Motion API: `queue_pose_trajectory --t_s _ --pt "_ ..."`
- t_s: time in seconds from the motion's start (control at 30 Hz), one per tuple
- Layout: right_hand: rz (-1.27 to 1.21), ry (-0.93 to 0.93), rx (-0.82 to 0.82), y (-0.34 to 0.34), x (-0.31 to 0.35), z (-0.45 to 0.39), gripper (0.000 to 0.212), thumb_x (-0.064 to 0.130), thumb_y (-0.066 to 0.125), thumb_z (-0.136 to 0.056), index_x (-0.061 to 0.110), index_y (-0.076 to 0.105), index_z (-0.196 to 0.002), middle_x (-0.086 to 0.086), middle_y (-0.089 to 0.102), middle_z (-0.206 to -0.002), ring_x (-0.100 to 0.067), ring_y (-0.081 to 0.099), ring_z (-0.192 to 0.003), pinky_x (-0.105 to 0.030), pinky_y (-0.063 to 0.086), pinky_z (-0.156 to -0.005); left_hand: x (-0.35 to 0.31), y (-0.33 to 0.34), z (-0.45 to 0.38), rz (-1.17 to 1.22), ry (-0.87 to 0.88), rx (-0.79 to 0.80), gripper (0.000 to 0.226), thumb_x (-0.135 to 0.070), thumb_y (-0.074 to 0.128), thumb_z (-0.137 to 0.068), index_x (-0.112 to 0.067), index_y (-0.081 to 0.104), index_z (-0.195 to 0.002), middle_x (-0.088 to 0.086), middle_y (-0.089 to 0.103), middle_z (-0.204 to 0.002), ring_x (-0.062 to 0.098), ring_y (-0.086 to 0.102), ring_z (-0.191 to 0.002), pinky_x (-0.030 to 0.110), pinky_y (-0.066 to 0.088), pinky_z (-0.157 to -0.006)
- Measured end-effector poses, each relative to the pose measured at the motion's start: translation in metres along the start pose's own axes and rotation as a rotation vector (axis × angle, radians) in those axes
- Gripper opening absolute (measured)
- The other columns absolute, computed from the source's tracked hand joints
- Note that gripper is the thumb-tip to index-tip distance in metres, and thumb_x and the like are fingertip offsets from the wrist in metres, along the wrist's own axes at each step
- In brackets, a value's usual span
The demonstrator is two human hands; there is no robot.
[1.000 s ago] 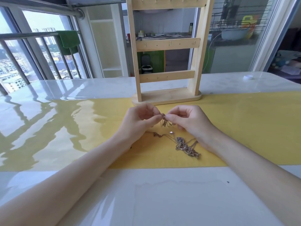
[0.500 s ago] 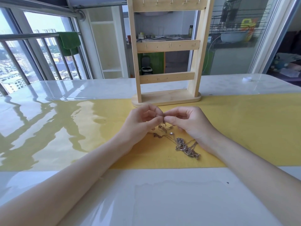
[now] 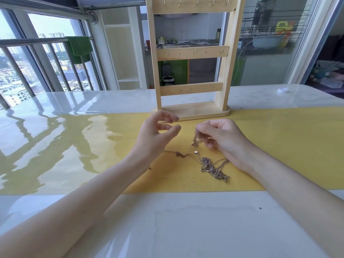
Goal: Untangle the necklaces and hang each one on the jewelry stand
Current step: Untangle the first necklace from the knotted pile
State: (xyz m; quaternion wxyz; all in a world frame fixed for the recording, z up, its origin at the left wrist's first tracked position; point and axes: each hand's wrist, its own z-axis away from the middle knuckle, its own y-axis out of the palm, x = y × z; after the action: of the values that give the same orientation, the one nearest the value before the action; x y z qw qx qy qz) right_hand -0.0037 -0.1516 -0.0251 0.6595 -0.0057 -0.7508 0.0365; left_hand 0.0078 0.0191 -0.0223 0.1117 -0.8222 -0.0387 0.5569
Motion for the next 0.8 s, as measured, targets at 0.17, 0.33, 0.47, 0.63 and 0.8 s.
queue_pose_trajectory --t_s 0.17,0.33,0.47,0.63,0.8 --pt "0.059 0.006 0.064 0.0 0.002 0.0 0.019 0.01 0.063 -0.087 0.007 0.065 -0.069 0.004 0.059 -0.056 -0.011 0.044 -0.053 -0.019 0.036 -0.05 -0.006 0.004 0.003 -0.001 0.062 0.136 0.021 -0.001 0.066 -0.084 -0.019 0.057 -0.086 -0.006 0.056 -0.09 -0.001 0.058 -0.07 0.008 0.041 -0.059" --pt "0.063 -0.006 0.156 -0.002 0.002 0.002 0.015 0.013 0.063 -0.088 0.005 0.068 -0.076 0.002 0.061 -0.063 -0.011 0.047 -0.057 -0.02 0.039 -0.053 -0.007 0.006 0.005 0.004 0.037 0.183 0.027 0.002 0.068 -0.083 -0.02 0.056 -0.092 -0.003 0.055 -0.096 0.003 0.065 -0.073 0.011 0.043 -0.057" --pt "0.072 -0.02 0.198 -0.005 0.003 0.002 0.014 0.017 0.064 -0.086 0.004 0.07 -0.084 0.0 0.065 -0.07 -0.012 0.049 -0.063 -0.02 0.042 -0.057 -0.01 0.004 0.005 0.014 -0.013 0.159 0.027 -0.001 0.069 -0.082 -0.023 0.057 -0.092 -0.003 0.055 -0.097 0.004 0.066 -0.071 0.012 0.043 -0.057" --pt "0.054 -0.025 0.201 -0.002 0.004 0.003 0.004 0.01 0.071 -0.078 0.009 0.07 -0.083 0.0 0.065 -0.069 -0.013 0.048 -0.061 -0.022 0.044 -0.06 -0.011 0.002 0.004 0.107 -0.102 0.113 0.021 -0.002 0.068 -0.083 -0.019 0.061 -0.093 -0.002 0.056 -0.094 0.004 0.061 -0.065 0.027 0.051 -0.076" --pt "-0.058 -0.015 0.136 0.0 0.007 0.001 0.005 0.003 0.065 -0.084 0.006 0.065 -0.08 0.0 0.059 -0.067 -0.011 0.051 -0.064 -0.022 0.044 -0.059 -0.014 0.002 0.002 0.132 -0.121 0.114 0.019 0.001 0.065 -0.084 -0.016 0.062 -0.091 -0.006 0.058 -0.087 0.005 0.057 -0.066 0.031 0.048 -0.079"
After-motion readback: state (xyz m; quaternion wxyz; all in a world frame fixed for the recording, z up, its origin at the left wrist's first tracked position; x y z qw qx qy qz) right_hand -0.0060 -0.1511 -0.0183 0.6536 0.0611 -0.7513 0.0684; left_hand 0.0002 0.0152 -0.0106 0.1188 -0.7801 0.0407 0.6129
